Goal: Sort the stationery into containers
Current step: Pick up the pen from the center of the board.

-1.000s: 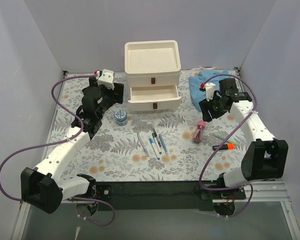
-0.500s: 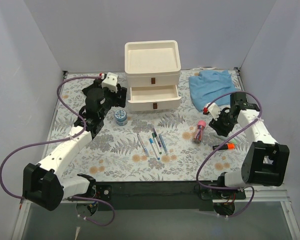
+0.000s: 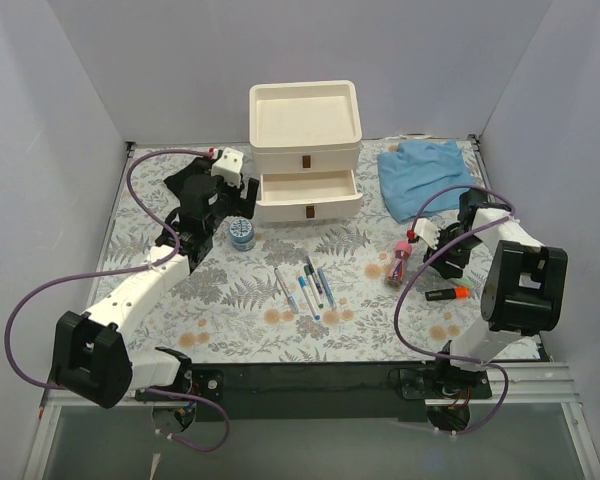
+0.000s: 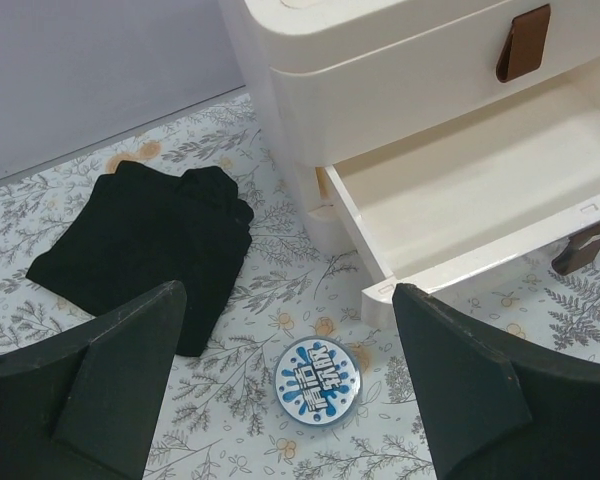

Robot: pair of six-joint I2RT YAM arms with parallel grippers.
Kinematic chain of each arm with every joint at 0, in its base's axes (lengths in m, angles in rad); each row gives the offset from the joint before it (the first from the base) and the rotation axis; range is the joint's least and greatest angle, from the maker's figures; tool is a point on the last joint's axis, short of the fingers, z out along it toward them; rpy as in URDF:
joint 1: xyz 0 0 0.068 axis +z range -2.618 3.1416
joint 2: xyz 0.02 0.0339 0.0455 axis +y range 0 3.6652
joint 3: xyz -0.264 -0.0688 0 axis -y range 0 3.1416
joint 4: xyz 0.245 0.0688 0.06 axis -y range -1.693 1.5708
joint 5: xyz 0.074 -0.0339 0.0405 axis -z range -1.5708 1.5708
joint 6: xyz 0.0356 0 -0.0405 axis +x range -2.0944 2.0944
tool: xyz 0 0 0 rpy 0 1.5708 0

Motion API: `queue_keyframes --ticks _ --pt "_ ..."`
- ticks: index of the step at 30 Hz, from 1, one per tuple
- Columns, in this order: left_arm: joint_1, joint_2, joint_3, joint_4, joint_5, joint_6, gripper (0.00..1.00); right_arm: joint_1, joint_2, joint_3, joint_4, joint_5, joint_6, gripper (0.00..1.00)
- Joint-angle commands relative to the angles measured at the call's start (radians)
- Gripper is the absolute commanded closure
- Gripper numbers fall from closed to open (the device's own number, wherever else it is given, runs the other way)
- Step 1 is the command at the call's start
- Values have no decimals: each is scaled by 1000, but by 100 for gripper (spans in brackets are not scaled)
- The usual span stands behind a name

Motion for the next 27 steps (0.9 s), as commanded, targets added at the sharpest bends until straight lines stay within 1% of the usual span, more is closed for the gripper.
queue_keyframes --ticks 1,4,7,10,11,14,16,19,20,22,23,27 --pt "11 19 51 4 7 14 14 -3 29 42 9 -3 -50 34" --pt "17 32 62 2 8 16 14 -3 50 27 13 11 -57 36" --pt "23 43 70 -1 10 16 14 -3 70 10 18 22 -53 41" --pt "23 54 76 -4 11 16 14 -3 104 18 12 33 -33 53" --pt "26 55 78 -4 11 16 14 -3 115 21 6 31 -28 70" --pt "28 56 76 1 13 16 14 -3 103 56 -42 10 -13 88" --pt "31 54 73 7 13 14 14 -3 78 109 -90 -9 -4 92" --pt "37 46 62 27 7 23 14 -3 -6 195 -155 -79 28 95" --pt "40 45 50 38 4 26 14 -3 -48 267 -167 -130 39 96" --pt "52 48 44 61 1 29 14 4 -85 341 -192 -173 84 96" --pt "56 48 39 68 1 29 14 23 -106 423 -200 -202 97 97" --pt "71 59 48 88 7 25 14 105 -132 563 -180 -266 203 96"
